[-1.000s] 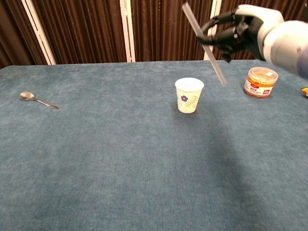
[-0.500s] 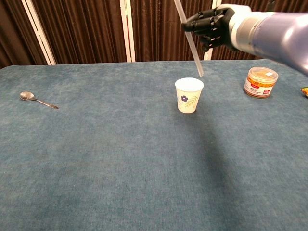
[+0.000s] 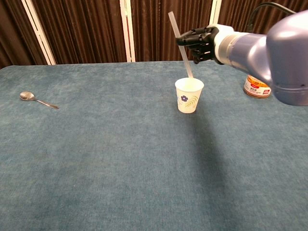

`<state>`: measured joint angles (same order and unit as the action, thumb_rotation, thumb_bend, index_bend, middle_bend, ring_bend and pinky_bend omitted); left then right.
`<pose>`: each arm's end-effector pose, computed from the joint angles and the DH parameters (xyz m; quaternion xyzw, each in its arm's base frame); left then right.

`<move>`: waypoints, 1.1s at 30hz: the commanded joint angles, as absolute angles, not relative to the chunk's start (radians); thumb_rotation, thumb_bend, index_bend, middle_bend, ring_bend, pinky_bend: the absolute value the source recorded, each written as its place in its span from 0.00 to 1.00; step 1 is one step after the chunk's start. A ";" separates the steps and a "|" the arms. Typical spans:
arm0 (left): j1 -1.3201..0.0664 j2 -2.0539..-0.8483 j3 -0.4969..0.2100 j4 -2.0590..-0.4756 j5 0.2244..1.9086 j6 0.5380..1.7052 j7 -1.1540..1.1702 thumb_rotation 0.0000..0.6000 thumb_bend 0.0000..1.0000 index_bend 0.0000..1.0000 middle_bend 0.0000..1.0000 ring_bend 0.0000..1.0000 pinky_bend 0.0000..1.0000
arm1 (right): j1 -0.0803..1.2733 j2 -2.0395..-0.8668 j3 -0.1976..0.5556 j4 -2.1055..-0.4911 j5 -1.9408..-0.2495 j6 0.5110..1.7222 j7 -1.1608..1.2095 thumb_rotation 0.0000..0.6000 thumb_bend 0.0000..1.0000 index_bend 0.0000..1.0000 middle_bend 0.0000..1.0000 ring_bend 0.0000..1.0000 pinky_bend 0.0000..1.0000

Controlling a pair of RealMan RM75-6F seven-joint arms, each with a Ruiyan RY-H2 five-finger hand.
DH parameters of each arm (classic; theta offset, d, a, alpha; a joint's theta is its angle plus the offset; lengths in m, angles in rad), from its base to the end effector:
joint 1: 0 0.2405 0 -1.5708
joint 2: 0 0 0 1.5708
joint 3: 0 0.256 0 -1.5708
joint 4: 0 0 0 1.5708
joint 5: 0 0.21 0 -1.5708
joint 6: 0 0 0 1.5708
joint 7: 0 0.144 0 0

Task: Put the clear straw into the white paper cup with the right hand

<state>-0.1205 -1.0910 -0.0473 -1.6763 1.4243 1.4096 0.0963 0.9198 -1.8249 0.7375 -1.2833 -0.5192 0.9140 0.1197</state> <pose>-0.3079 0.1899 0.1554 -0.6072 -0.3988 -0.3469 0.5932 -0.0610 -0.4351 -0.0167 0.2918 -0.7290 0.5638 0.2560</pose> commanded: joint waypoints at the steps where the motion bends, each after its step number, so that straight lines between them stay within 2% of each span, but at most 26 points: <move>1: -0.121 -1.090 -0.047 -1.677 1.424 1.409 0.097 1.00 0.17 0.00 0.00 0.00 0.00 | 0.934 -1.838 0.733 -1.264 -0.520 0.904 0.126 1.00 0.39 0.57 1.00 0.87 0.76; 18: -0.122 -1.089 -0.046 -1.678 1.423 1.407 0.097 1.00 0.17 0.00 0.00 0.00 0.00 | 0.936 -1.864 0.700 -1.176 -0.516 0.849 0.178 1.00 0.37 0.57 1.00 0.87 0.74; 25: -0.122 -1.088 -0.045 -1.679 1.422 1.407 0.097 1.00 0.17 0.00 0.00 0.00 0.00 | 0.927 -1.852 0.693 -1.196 -0.527 0.838 0.193 1.00 0.35 0.50 1.00 0.87 0.74; 31: -0.122 -1.088 -0.045 -1.680 1.422 1.407 0.096 1.00 0.17 0.00 0.00 0.00 0.00 | 0.917 -1.836 0.685 -1.218 -0.532 0.832 0.200 1.00 0.32 0.34 1.00 0.87 0.74; 33: -0.122 -1.088 -0.045 -1.680 1.422 1.407 0.097 1.00 0.17 0.00 0.00 0.00 0.00 | 0.914 -1.830 0.682 -1.224 -0.531 0.824 0.202 1.00 0.32 0.32 1.00 0.87 0.74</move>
